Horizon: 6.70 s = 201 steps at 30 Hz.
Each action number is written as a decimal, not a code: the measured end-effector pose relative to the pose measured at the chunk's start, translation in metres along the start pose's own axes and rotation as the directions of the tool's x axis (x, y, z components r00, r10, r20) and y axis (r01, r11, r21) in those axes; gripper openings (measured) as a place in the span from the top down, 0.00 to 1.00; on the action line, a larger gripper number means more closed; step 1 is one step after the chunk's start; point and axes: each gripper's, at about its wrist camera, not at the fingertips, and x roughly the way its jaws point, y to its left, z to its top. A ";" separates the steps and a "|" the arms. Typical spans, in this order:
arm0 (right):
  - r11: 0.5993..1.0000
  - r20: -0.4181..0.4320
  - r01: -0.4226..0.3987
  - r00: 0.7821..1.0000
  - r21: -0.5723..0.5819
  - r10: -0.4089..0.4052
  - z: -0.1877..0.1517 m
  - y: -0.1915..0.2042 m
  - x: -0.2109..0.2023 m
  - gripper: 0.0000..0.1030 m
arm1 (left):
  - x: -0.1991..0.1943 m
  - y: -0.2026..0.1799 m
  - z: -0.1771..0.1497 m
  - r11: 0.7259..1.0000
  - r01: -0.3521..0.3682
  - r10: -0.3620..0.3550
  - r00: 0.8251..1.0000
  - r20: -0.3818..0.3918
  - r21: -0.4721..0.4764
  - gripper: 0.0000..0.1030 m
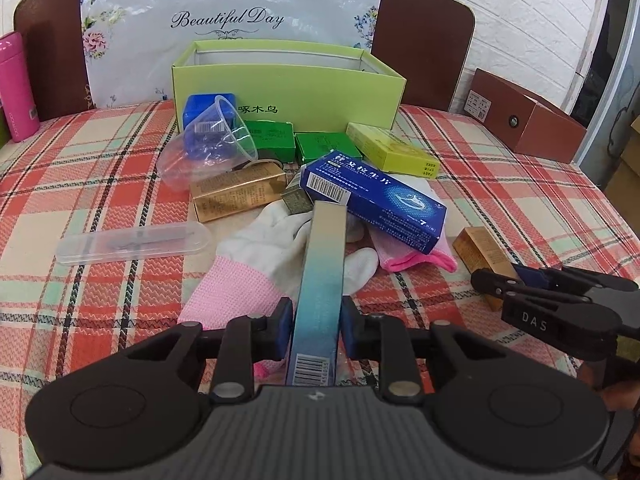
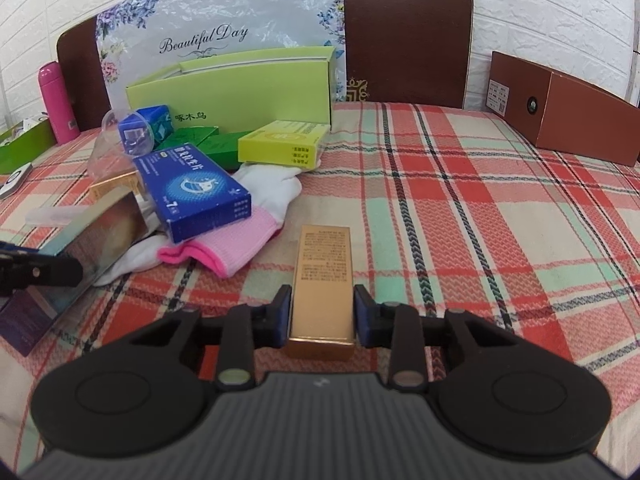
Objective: Organize objects
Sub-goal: 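Lift both boxes into the lime-green box and open both tools, then withdraw and grasp the blue medicine box with the right tool, then grasp the clear plastic case with left tool while right lifts the blue box, then carry both items into the lime-green box and open both tools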
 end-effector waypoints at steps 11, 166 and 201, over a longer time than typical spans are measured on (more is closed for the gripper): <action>0.989 0.077 -0.145 0.987 0.015 0.144 0.025 0.000 -0.051 0.70 | -0.054 0.003 0.021 0.996 0.079 -0.075 0.989 0.124 -0.028 0.77; 0.975 0.048 -0.120 0.990 -0.186 0.131 -0.001 0.029 -0.054 0.45 | 0.026 0.088 0.004 0.989 -0.149 0.149 0.988 -0.035 0.015 0.64; 0.977 -0.105 -0.130 0.988 -0.170 0.113 -0.009 0.031 -0.034 0.46 | 0.000 0.079 -0.022 0.965 -0.239 0.236 0.971 -0.039 -0.106 0.69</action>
